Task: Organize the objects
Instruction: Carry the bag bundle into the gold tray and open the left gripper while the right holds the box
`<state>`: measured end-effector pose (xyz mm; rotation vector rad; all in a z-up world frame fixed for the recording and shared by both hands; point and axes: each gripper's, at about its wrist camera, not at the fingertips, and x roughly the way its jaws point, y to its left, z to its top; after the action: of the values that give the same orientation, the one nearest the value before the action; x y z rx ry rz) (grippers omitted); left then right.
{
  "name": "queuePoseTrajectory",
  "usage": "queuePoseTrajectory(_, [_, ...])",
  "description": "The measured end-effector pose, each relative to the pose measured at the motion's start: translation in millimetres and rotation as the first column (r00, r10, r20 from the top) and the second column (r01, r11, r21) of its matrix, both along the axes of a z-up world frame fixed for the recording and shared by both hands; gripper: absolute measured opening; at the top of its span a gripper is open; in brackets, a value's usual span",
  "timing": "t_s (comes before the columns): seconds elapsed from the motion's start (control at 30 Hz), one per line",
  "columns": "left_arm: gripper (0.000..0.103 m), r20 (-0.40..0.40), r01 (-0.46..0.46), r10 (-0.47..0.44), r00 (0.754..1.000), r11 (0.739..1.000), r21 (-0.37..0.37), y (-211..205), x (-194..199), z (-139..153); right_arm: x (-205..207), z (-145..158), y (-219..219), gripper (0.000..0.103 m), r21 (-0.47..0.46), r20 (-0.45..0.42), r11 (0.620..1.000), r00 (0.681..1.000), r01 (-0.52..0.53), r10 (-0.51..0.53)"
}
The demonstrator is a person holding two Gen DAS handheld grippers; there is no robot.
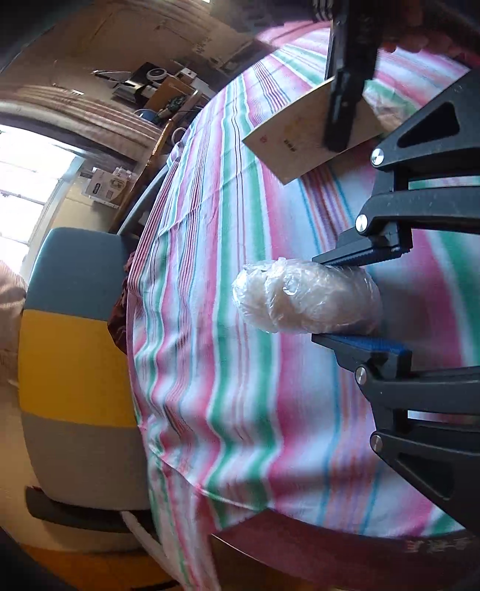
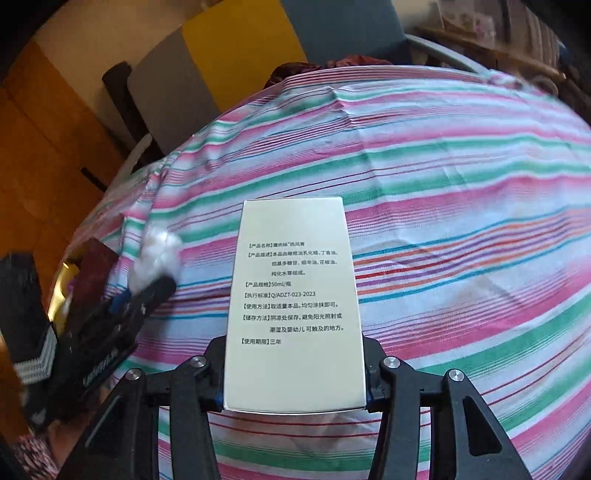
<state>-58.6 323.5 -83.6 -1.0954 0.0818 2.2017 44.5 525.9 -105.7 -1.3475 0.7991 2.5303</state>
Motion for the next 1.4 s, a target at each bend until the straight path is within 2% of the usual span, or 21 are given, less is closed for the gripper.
queuePoseTrajectory(0.1, [0.032, 0.02, -0.017, 0.016, 1.0, 0.999, 0.031, -16, 7, 6, 1, 0, 0, 0.05, -0.025, -0.008, 1.0, 1.0, 0.006, -0.006])
queuePoseTrajectory(0.47, [0.032, -0.018, 0.008, -0.006, 1.0, 0.99, 0.137, -71, 50, 52, -4, 10, -20, 0.05, 0.049, -0.033, 0.997, 0.997, -0.063, 0.065])
queuePoseTrajectory(0.63, [0.032, -0.049, -0.05, 0.059, 0.997, 0.983, 0.177, -106, 49, 75, -3, 11, -26, 0.05, 0.068, -0.035, 0.995, 0.996, -0.078, 0.081])
queuePoseTrajectory(0.73, [0.032, -0.035, -0.124, 0.132, 0.991, 0.976, 0.176, -133, 36, 80, -2, 11, -28, 0.05, 0.068, -0.041, 0.994, 0.995, -0.084, 0.087])
queuePoseTrajectory(0.9, [0.032, 0.042, -0.255, 0.251, 0.967, 0.955, 0.15, -182, 9, 70, -3, 15, -32, 0.05, 0.091, -0.058, 0.991, 0.993, -0.096, 0.102])
queuePoseTrajectory(1.07, [0.032, 0.125, -0.317, 0.305, 0.944, 0.944, 0.09, -209, -9, 48, -3, 24, -39, 0.05, 0.137, -0.086, 0.983, 0.988, -0.119, 0.132])
queuePoseTrajectory(1.13, [0.032, 0.142, -0.343, 0.33, 0.933, 0.936, 0.079, -221, -11, 39, -3, 28, -44, 0.05, 0.163, -0.086, 0.979, 0.986, -0.125, 0.14])
queuePoseTrajectory(1.23, [0.032, 0.154, -0.343, 0.332, 0.931, 0.938, 0.053, -226, -14, 29, -4, 37, -54, 0.05, 0.206, -0.089, 0.968, 0.982, -0.146, 0.167])
queuePoseTrajectory(1.33, [0.039, 0.148, -0.344, 0.336, 0.93, 0.938, 0.031, -228, -14, 25, -6, 49, -69, 0.05, 0.246, -0.089, 0.953, 0.975, -0.177, 0.204])
queuePoseTrajectory(1.4, [0.048, 0.135, -0.351, 0.347, 0.928, 0.936, 0.011, -229, -13, 24, -9, 58, -81, 0.05, 0.245, -0.099, 0.949, 0.969, -0.198, 0.228])
